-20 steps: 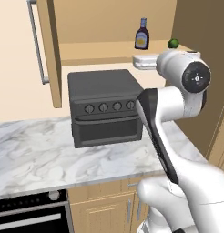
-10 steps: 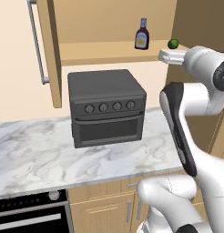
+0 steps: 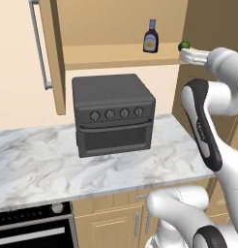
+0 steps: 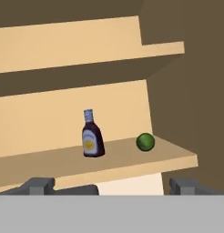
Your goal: The dining table condiment station is running low on condiment bottle. Refill the condiment station by opening the cabinet and taking the condiment bottle from the cabinet and placing it on the dining table.
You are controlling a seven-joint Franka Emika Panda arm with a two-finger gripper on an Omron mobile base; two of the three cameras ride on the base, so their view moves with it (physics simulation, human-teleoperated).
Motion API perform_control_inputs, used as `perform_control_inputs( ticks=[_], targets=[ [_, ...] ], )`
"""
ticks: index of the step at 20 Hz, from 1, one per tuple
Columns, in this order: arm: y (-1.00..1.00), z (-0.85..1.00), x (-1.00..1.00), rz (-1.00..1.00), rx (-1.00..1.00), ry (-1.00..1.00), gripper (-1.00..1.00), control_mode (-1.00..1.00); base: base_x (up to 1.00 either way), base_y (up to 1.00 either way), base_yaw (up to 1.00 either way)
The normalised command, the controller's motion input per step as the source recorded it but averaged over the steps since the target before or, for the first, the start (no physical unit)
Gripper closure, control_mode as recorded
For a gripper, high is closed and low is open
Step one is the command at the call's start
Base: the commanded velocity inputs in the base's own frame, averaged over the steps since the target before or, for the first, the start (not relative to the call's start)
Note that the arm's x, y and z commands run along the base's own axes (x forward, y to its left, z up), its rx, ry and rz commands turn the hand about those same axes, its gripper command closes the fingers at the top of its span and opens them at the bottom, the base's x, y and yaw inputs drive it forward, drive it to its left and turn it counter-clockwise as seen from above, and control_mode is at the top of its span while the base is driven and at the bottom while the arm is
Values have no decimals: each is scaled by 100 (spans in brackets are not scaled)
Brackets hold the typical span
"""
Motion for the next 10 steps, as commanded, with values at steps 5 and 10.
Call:
perform_control_inputs(
  ticks=[5,10],
  targets=[
    [27,23,48,0,-11,0,-100,-100,0,0,0],
    [21,39,43,0,-11,0,-100,-100,0,0,0]
  ],
)
